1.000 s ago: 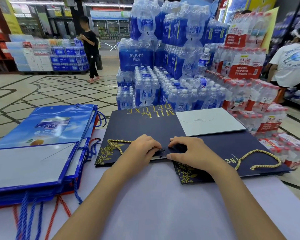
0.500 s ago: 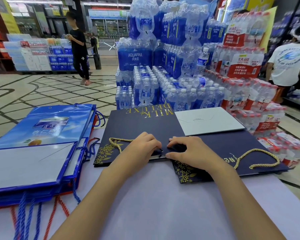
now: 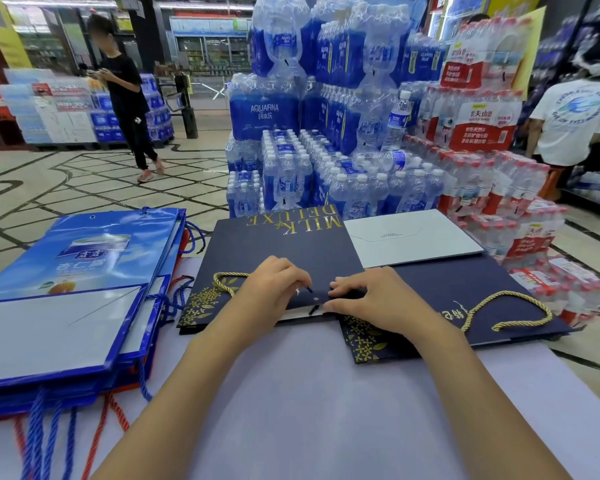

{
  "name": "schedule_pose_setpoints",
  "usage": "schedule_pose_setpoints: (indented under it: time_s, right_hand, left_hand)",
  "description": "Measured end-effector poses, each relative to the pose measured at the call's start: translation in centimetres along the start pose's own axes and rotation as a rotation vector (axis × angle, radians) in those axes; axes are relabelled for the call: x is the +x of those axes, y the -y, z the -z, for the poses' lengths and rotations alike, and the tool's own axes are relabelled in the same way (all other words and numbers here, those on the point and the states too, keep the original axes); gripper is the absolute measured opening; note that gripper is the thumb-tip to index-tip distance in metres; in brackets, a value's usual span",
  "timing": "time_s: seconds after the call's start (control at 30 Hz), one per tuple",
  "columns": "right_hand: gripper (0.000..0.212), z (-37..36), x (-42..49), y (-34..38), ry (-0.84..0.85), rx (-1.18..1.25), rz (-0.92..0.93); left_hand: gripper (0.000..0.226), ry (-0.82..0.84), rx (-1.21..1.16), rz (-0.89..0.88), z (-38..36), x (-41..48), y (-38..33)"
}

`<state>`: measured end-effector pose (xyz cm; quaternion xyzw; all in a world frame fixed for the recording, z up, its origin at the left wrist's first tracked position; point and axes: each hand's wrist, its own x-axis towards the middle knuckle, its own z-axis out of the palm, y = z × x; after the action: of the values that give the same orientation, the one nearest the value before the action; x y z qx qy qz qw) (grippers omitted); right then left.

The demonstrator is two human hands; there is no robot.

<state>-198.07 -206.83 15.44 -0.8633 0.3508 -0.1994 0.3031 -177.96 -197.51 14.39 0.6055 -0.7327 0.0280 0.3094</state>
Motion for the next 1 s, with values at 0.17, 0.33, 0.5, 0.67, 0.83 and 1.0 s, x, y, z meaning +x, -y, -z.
schedule_pose_setpoints:
  time_s: [0.17, 0.33, 0.5, 0.67, 0.83, 1.0]
  right_hand:
    - [0.030, 0.0, -0.1, 0.2, -0.004, 0.013, -0.004]
    - [0.030, 0.0, -0.1, 0.2, 0.001, 0.017, -0.009]
    - [0.030, 0.0, -0.1, 0.3, 0.000, 0.011, -0.016]
    - [0.028, -0.1, -0.2, 0.4, -0.006, 0.000, -0.020]
    - [0.029, -0.1, -0.3, 0.4, -0.007, 0.010, -0.028]
    - [0.028, -0.1, -0.2, 0.3, -0.006, 0.011, -0.031]
  left_hand:
    - [0.030, 0.060, -0.041, 0.020, -0.6, 0.1, -0.4]
    - [0.033, 0.078, -0.023, 0.020, -0.4, 0.2, -0.8]
    - [0.028, 0.047, 0.006, 0.014, -0.6, 0.2, -0.6]
    - [0.021, -0.005, 0.029, 0.019, -0.8, 0.1, -0.5]
    - [0.021, 0.001, 0.022, 0.033, -1.1, 0.1, -0.9]
    - [0.022, -0.001, -0.006, 0.064, -0.9, 0.1, -1.1]
